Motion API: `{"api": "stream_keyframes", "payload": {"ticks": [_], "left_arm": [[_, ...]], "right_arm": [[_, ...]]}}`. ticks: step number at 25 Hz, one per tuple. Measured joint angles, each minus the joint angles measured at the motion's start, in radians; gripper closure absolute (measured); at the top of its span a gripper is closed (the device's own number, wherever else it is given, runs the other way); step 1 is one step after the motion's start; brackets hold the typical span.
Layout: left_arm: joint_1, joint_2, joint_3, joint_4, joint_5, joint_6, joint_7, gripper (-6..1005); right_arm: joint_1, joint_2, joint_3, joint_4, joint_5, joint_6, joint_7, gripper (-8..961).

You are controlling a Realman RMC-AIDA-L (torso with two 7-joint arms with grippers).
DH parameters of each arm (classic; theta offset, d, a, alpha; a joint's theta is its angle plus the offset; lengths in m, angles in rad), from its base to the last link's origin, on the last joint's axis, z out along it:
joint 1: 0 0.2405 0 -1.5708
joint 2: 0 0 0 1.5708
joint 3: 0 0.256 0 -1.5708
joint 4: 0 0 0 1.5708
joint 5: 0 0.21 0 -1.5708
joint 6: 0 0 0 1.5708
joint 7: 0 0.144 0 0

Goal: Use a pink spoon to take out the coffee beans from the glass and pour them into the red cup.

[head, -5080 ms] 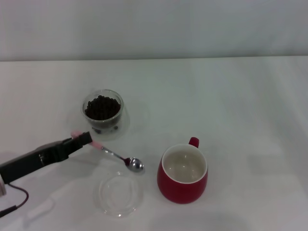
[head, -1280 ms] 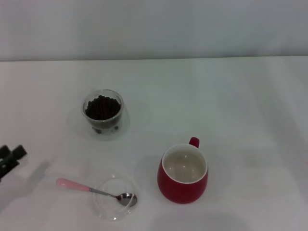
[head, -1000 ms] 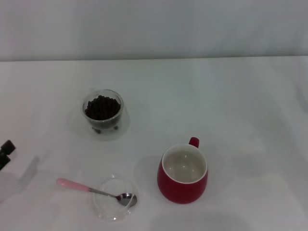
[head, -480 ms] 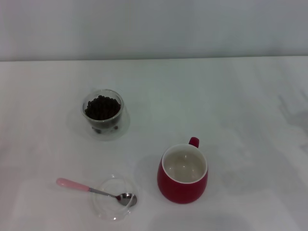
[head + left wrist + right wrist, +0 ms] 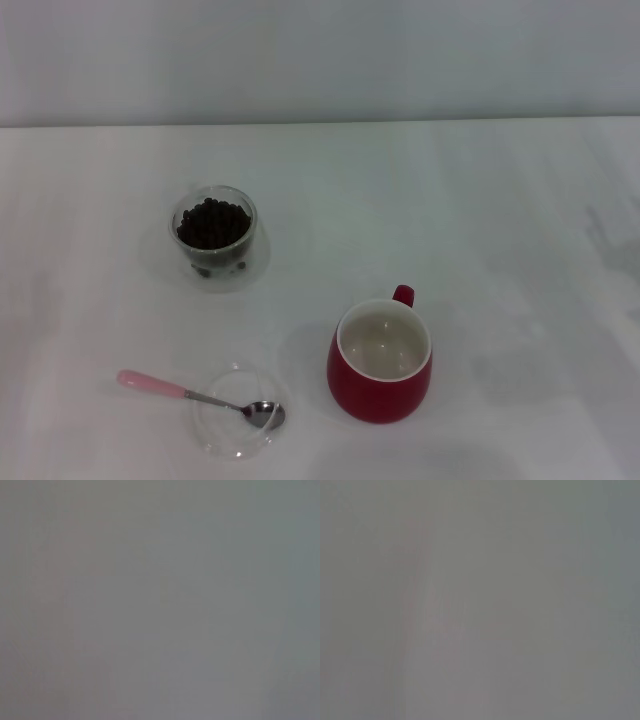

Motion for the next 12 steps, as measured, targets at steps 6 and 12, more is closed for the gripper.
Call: {"api": "stream_keyframes", "payload": {"ticks": [6, 12], "left_arm": [[-0.046, 0.001, 0.001, -0.002, -0.008, 0.057, 0.025, 331], [-0.046, -0.001, 0.001, -0.012, -0.015, 0.055, 0.026, 331]], "right_arm": [[0.001, 0.000, 0.027, 0.001, 0.005, 0.085, 0.007, 267], [0.001, 0.001, 0.019, 0.006, -0.004, 0.017, 0.020, 267]]}}
